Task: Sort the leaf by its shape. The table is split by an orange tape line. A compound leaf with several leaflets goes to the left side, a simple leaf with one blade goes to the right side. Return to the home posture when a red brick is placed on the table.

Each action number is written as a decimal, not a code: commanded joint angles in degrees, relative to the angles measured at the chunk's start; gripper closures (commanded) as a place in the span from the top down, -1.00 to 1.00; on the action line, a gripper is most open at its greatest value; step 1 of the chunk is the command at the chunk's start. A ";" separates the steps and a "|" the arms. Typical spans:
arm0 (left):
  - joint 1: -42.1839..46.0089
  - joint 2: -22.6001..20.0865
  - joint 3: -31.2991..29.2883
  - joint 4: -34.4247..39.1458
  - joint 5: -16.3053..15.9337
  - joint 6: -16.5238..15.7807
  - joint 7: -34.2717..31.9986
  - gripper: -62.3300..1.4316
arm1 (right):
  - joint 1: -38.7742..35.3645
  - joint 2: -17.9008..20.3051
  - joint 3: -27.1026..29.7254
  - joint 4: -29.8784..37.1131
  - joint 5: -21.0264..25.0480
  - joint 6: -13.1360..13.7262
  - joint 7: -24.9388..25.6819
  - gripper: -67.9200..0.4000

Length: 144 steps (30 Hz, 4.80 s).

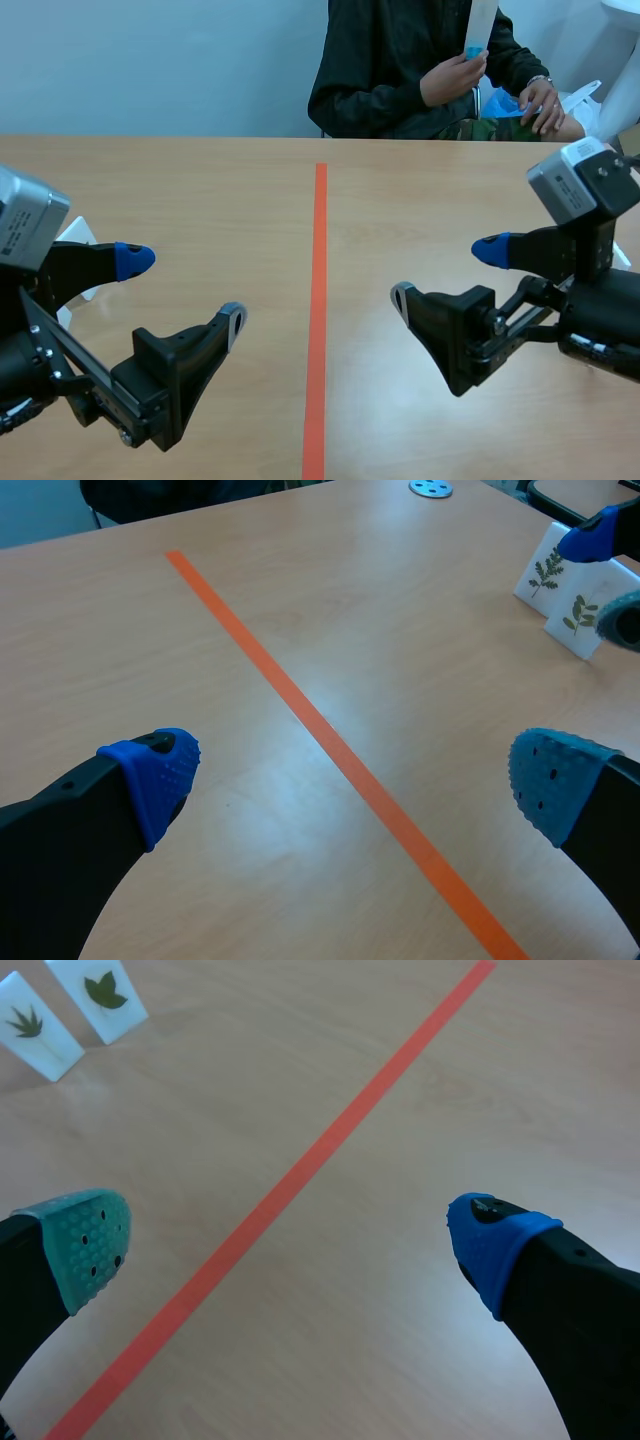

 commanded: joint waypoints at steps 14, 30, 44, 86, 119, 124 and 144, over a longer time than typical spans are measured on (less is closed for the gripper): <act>-0.26 -0.04 -0.35 0.17 -0.42 -0.17 -0.55 1.00 | -6.45 -2.12 0.17 7.34 -4.28 -5.62 0.90 0.96; -0.26 -0.04 -0.35 0.17 -0.42 -0.17 0.26 1.00 | -6.45 -2.36 0.17 7.34 -6.67 -9.03 1.77 0.96; -0.26 -0.22 -0.35 0.17 -0.39 -0.87 1.84 1.00 | -6.45 -2.36 0.17 7.34 -6.69 -9.22 1.77 0.96; -29.55 0.98 23.17 -38.36 17.18 -4.61 -21.44 1.00 | -6.45 -2.36 0.33 7.34 -9.49 -9.27 2.64 0.96; -40.76 7.48 32.02 -53.96 22.34 1.60 -26.84 -0.30 | -6.45 -2.36 0.33 7.34 -9.46 -9.29 2.84 0.96; -40.76 7.45 32.02 -53.94 22.34 1.60 -26.82 -0.71 | -6.45 -2.36 0.33 7.34 -9.46 -9.29 2.86 0.96; -17.53 2.84 16.31 -25.22 11.85 3.08 -15.85 -0.84 | -5.49 -2.36 0.35 7.34 -9.44 -9.27 3.30 0.96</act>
